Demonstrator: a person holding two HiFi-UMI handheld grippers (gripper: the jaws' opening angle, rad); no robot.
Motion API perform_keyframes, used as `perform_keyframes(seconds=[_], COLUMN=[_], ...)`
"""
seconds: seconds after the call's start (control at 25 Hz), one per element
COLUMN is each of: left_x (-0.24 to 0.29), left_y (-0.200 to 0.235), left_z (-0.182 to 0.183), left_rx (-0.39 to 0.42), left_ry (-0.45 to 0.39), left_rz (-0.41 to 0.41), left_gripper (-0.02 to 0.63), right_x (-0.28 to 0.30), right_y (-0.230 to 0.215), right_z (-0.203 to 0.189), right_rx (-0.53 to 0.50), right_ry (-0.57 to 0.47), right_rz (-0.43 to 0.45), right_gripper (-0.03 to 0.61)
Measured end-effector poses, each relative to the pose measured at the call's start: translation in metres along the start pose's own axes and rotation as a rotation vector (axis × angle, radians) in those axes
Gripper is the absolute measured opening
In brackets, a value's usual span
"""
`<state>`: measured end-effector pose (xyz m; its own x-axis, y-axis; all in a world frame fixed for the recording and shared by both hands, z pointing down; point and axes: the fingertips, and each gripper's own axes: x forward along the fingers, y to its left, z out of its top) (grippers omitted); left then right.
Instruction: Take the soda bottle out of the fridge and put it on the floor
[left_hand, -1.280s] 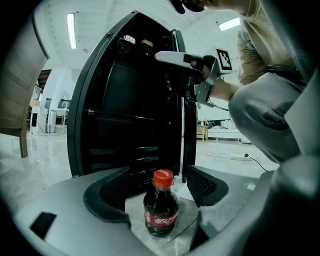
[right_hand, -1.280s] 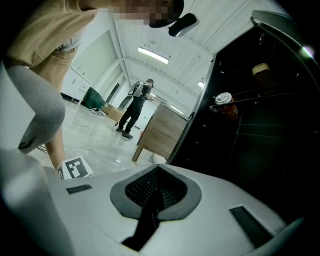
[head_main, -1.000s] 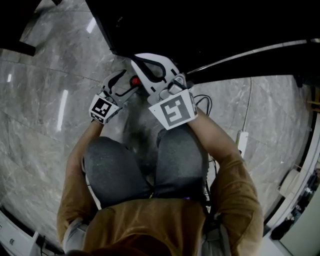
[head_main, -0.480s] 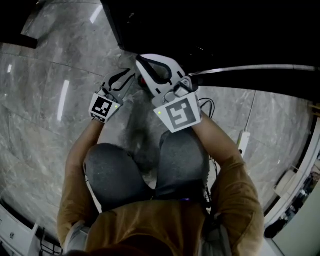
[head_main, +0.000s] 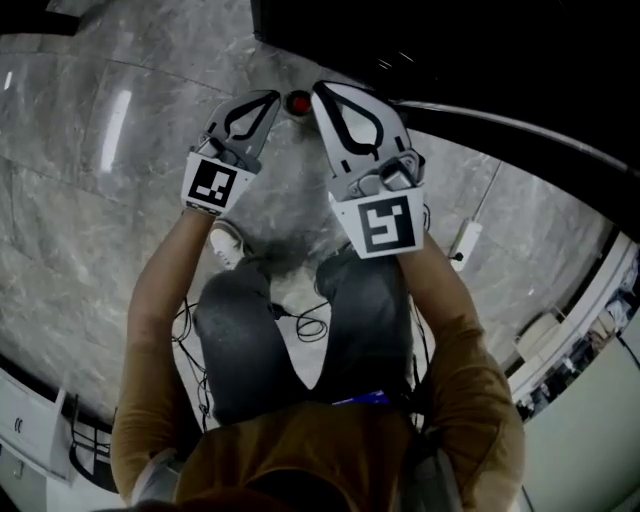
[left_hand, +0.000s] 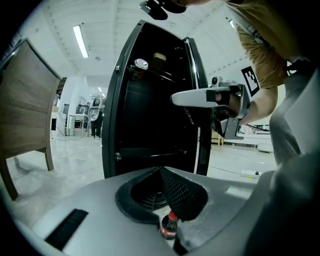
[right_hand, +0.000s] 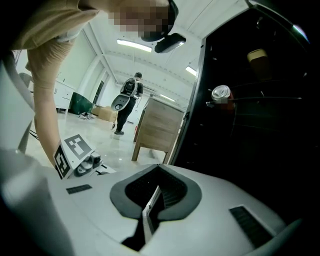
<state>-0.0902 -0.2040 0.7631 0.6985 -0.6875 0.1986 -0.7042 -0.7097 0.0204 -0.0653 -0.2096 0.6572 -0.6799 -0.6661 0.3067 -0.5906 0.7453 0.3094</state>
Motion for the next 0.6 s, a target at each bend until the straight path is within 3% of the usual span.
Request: perform_keyframes(seconds=[0.16, 0.36, 0.6], left_x=[-0.024, -0.047, -0.074], left_y=[-0.013, -0.026, -0.046], left_z=[0.034, 0.075, 0.123], left_rx=[0.010, -0.033, -0.058], left_ry=[0.017, 0.034, 0.067], left_rz=[-0.008, 0.015, 0.048], left_gripper=[0.002, 0.002, 0.002], right_x=[-0.020, -0.043, -0.073], right_y=[0.000, -0.011, 0.000], right_z=[0.036, 0.077, 0.112], right_rx=[-0.003, 0.024, 0.061], right_ry=[0.024, 0.019, 0.039], right_rz=[-0.004, -0.009, 0.044], right_gripper=[-0.011, -0.012, -0.012])
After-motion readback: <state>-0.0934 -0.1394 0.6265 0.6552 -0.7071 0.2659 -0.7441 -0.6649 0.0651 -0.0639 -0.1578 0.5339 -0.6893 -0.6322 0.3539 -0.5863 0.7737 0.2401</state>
